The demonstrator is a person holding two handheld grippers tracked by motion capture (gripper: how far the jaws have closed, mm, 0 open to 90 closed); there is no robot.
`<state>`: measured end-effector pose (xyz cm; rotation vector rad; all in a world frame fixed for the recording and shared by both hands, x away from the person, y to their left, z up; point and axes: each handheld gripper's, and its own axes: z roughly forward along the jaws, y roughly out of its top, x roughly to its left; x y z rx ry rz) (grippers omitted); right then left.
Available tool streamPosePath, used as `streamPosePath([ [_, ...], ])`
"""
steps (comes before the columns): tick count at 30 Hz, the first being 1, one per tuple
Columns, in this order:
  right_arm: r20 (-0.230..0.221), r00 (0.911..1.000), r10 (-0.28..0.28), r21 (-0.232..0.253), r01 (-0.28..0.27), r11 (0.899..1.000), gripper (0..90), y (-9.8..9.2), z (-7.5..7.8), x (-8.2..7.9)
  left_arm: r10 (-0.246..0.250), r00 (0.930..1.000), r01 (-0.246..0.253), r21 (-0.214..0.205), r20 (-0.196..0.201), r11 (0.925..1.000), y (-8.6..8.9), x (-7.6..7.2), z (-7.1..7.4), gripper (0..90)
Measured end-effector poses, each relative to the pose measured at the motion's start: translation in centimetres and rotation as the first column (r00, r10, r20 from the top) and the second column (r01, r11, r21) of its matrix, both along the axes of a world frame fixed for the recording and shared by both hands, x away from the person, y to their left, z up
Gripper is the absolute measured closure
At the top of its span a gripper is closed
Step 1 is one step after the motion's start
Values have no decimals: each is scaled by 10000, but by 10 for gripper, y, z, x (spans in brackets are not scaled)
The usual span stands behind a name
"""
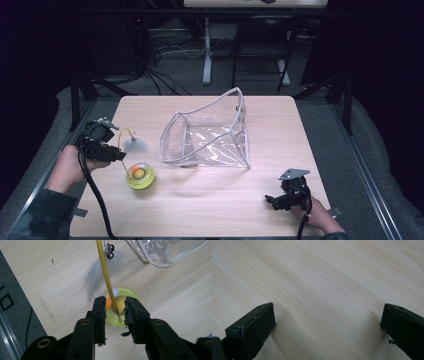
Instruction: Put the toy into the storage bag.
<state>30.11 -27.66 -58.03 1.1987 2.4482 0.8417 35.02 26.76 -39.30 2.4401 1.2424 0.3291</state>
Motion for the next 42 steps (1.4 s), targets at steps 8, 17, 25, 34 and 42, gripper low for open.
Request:
streamPosePath([
  [8, 16, 10000, -3, 6, 3, 10000, 0, 0, 0, 0, 193, 9997, -192, -77, 137, 9998, -2, 1, -3, 859],
  [17, 29, 10000, -3, 25, 3, 10000, 0, 0, 0, 0, 54, 9994, -64, 269, 348, 9996, -10, -2, -1, 885],
  [25, 41, 10000, 34, 23, -34, 10000, 0, 0, 0, 0, -126, 9998, 117, 678, 128, 9976, -12, -1, 4, 885],
  [34, 54, 10000, 23, 40, -23, 10000, 0, 0, 0, 0, -242, 9994, 221, 800, 244, 9965, -11, -1, 18, 885],
  [42, 71, 10000, 24, 59, -24, 10000, 0, 0, -1, 0, -428, 9988, 406, 816, 254, 9958, -12, 4, 24, 886],
])
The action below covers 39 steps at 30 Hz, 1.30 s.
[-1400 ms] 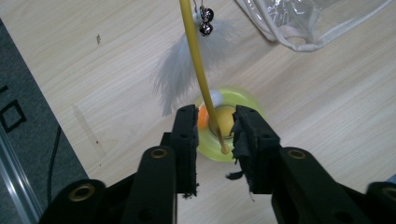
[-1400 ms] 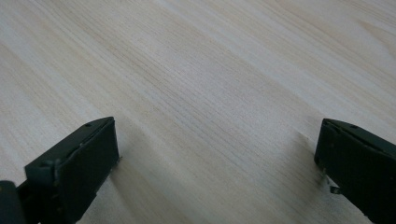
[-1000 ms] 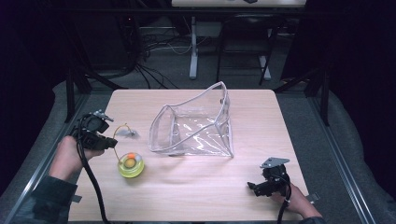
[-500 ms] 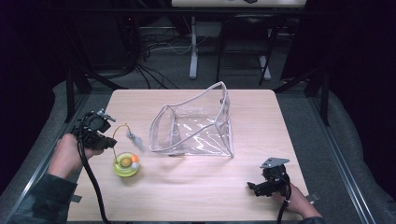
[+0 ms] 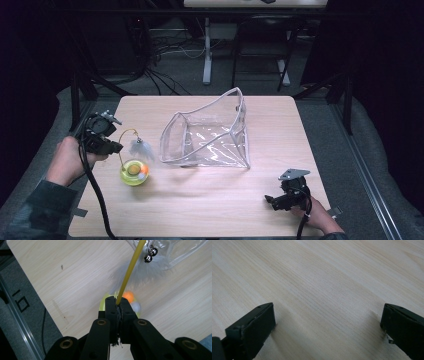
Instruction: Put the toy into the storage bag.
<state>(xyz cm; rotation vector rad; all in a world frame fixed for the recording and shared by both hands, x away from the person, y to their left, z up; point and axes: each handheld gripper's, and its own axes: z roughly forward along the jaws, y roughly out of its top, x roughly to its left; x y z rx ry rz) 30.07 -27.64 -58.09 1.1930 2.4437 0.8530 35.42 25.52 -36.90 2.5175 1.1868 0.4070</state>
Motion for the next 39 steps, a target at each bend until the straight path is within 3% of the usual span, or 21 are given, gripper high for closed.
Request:
streamPosePath([
  [9, 28, 10000, 8, 73, -8, 10000, 0, 0, -1, 0, -54, 9999, 56, 106, -162, 9999, 4, 11, 8, 886],
  [11, -24, 10000, 13, 58, -12, 10000, 0, 0, 0, 0, 28, 9999, -27, 23, -105, 10000, 6, 14, 12, 886],
  [17, -12, 10000, -4, 56, 5, 10000, 0, 0, 0, 0, 255, 9997, -257, 338, 54, 9991, 9, 23, 20, 885],
  [26, -18, 10000, 1, 57, -1, 10000, 0, 0, 0, 0, 619, 9979, -618, 46, -197, 9981, 22, 41, 22, 885],
  [34, -10, 10000, 20, 54, -20, 10000, 0, 0, 0, 0, 838, 9964, -834, 309, -98, 9960, 22, 55, 28, 885],
  [39, -6, 10000, 21, 60, -21, 10000, 0, 0, 0, 0, 754, 9971, -752, 229, -107, 9969, 24, 61, 31, 885],
])
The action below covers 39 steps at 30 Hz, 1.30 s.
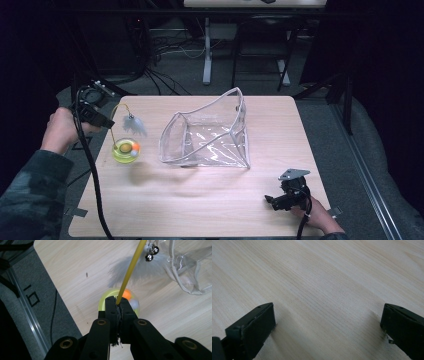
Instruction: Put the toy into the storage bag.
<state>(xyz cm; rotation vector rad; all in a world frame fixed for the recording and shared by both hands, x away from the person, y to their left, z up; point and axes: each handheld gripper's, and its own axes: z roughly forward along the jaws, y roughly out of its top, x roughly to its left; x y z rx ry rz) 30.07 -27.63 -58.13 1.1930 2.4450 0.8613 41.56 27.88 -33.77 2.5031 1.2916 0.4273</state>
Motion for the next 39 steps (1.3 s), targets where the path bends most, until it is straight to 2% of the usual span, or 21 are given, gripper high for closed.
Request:
streamPosePath([
  [7, -12, 10000, 6, -11, -6, 10000, 0, 0, 0, 0, 79, 10000, -79, 206, -11, 9998, 2, 10, 4, 885],
  [13, 1, 10000, 21, -3, -21, 10000, 0, 0, 0, 0, 217, 9997, -218, 131, 58, 9997, 3, 16, 10, 885],
  [15, 6, 10000, 26, -9, -26, 10000, 0, 0, 0, 0, 224, 9997, -227, 266, 107, 9994, 3, 17, 13, 885],
  [26, -16, 10000, 43, -5, -43, 10000, 0, 0, 0, 0, 237, 9988, -246, 211, 435, 9995, 1, 20, 33, 885],
  [27, -13, 10000, 45, -7, -45, 10000, 0, 0, 0, 0, 257, 9981, -266, 163, 555, 9995, 0, 20, 37, 885],
  [39, 20, 10000, 5, -5, -5, 10000, 0, 0, 0, 0, 155, 9970, -168, 177, 756, 9997, -7, 22, 53, 885],
])
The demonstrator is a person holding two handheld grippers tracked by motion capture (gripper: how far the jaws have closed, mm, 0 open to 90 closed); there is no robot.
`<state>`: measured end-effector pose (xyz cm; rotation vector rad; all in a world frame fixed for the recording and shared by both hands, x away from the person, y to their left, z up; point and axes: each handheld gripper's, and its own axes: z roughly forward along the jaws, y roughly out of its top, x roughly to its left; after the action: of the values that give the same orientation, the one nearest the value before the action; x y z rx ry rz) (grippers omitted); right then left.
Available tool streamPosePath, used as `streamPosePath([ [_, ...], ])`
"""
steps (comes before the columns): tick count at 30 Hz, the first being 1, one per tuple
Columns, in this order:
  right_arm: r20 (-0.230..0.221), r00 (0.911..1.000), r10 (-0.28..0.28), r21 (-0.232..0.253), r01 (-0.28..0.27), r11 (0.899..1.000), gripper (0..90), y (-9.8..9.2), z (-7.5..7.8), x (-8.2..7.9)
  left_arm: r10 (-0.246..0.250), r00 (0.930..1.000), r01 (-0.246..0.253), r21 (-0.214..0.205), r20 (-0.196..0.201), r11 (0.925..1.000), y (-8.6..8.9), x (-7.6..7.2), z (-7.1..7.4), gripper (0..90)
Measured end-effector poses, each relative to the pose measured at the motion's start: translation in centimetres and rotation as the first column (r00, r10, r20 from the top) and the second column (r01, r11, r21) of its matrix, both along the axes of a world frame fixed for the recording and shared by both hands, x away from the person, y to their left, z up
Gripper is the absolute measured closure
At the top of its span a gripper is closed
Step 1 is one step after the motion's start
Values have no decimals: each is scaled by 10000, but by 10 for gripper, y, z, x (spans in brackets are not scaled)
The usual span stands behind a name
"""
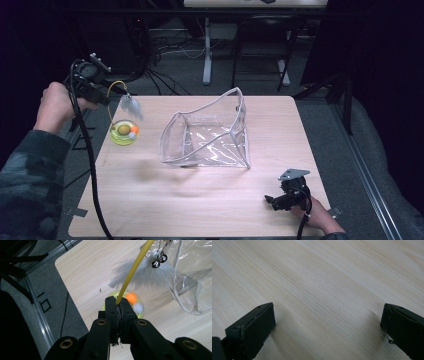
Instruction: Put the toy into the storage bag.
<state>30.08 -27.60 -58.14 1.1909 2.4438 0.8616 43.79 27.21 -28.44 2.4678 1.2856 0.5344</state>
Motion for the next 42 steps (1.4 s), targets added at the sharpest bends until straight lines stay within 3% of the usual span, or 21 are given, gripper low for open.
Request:
streamPosePath([
  [20, -39, 9999, 96, -87, -97, 9999, 0, 0, 0, 0, -316, 9982, 311, 96, 517, 9995, -16, 2, 36, 885],
  [42, -34, 9999, 137, -18, -137, 9999, 0, 0, 0, 0, -874, 9925, 853, 290, 850, 9959, -38, 1, 64, 885],
])
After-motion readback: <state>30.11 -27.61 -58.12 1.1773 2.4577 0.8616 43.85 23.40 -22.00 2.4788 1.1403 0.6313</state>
